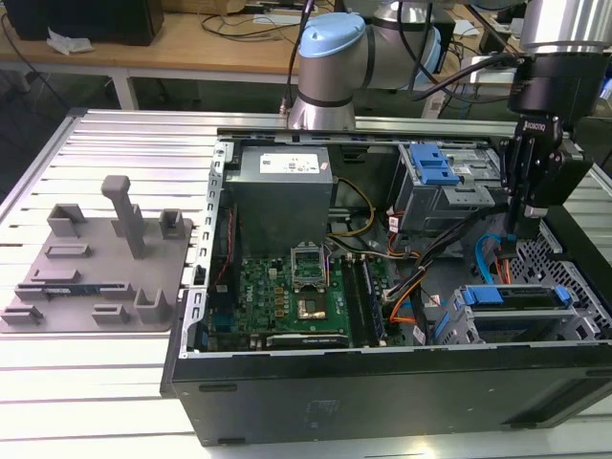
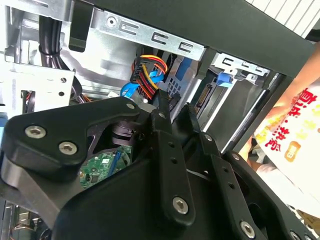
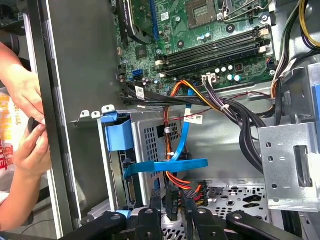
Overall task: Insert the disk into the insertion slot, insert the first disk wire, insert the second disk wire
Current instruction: 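Insert the first disk wire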
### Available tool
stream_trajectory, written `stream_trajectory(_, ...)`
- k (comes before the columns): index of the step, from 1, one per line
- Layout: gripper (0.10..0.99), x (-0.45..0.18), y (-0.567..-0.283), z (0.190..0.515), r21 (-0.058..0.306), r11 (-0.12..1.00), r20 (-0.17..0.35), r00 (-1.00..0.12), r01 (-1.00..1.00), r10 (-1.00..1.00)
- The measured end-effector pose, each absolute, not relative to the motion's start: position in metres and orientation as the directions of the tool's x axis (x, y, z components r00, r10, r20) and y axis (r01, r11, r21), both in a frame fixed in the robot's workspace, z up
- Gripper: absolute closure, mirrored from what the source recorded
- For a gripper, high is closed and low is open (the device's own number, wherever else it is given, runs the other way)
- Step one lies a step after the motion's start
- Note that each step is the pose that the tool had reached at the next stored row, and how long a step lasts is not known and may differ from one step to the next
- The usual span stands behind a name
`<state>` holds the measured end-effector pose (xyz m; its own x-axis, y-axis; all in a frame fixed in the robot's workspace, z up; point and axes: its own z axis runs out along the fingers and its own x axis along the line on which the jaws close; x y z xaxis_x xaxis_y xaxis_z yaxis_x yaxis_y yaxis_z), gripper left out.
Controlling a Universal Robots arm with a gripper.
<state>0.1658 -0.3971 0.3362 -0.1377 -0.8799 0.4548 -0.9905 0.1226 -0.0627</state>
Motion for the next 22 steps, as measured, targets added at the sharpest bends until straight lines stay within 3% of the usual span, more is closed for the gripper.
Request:
stream_trajectory(2, 0.808, 0.166, -0.397, 0.336, -0.063, 0.123, 0.455, -0.138, -0.99, -0.88)
stream_trajectory(3, 0.918, 0.166, -0.397, 0.336, -0.063, 0.123, 0.455, -0.138, -0.99, -0.88)
stream_trajectory(11, 0.918, 0.166, -0.401, 0.336, -0.061, 0.123, 0.445, -0.138, -0.99, -0.885)
stream_trajectory(19, 0.918, 0.166, -0.42, 0.342, -0.051, 0.128, 0.373, -0.138, -0.99, -0.918)
stream_trajectory(22, 0.918, 0.166, -0.428, 0.346, -0.045, 0.13, 0.323, -0.138, -0.99, -0.936)
